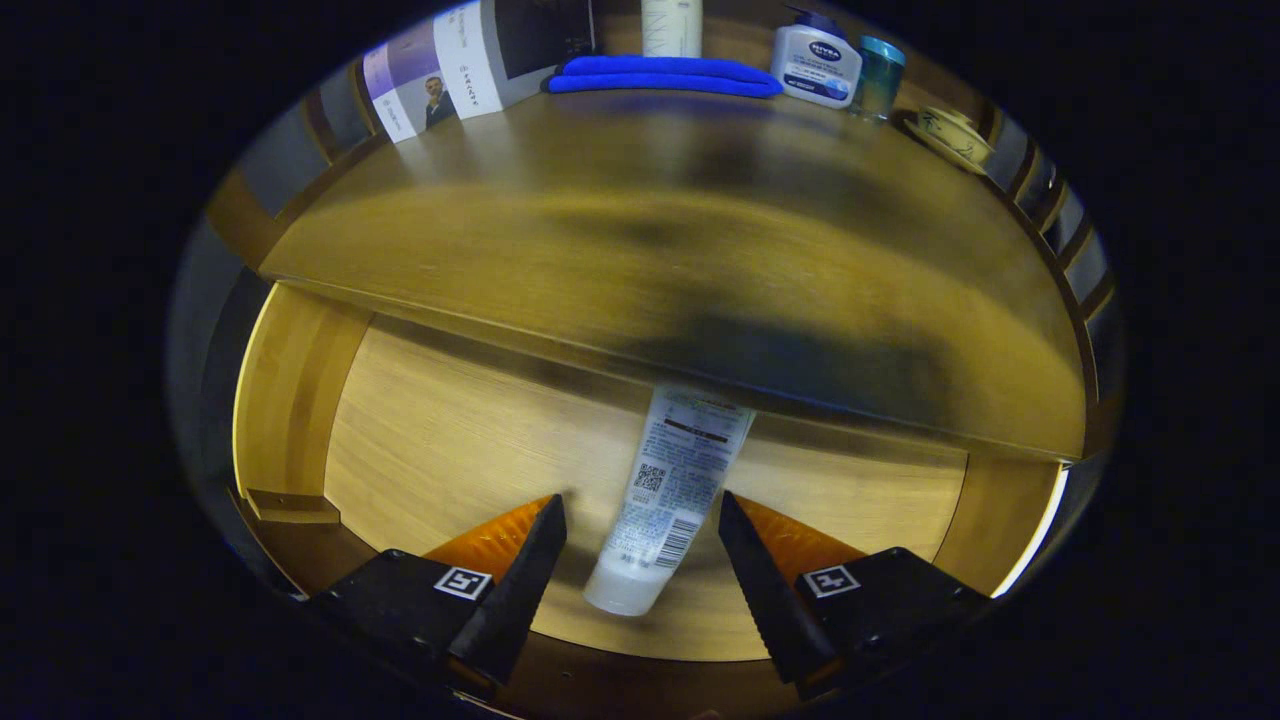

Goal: Pull open the drawer, take out the items inside it, and place them on the countertop above the cabinet.

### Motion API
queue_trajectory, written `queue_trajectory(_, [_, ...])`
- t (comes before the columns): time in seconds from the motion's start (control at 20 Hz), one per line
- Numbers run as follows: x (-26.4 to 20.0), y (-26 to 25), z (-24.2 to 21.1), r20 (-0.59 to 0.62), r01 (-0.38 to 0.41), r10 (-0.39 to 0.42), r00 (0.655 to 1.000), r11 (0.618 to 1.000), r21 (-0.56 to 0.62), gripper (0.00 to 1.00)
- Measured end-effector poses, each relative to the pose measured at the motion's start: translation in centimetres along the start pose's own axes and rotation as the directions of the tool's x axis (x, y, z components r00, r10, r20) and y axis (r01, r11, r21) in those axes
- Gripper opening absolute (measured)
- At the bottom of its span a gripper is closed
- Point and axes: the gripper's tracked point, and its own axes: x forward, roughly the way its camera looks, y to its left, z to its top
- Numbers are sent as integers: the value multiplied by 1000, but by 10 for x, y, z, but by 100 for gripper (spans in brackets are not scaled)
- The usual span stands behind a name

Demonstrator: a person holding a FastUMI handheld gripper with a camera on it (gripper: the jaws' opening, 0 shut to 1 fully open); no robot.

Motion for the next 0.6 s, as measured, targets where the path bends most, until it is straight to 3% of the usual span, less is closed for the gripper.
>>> queue_trajectory(0.3, [7,-10,-3,-52,47,-49,997,998,-39,69])
queue_trajectory(0.35, [7,-11,-3,-60,40,-42,997,999,-33,69])
queue_trajectory(0.5, [7,-8,-2,-70,12,-14,997,1000,-26,53])
queue_trajectory(0.6, [4,3,-9,-76,-48,45,996,998,-31,47])
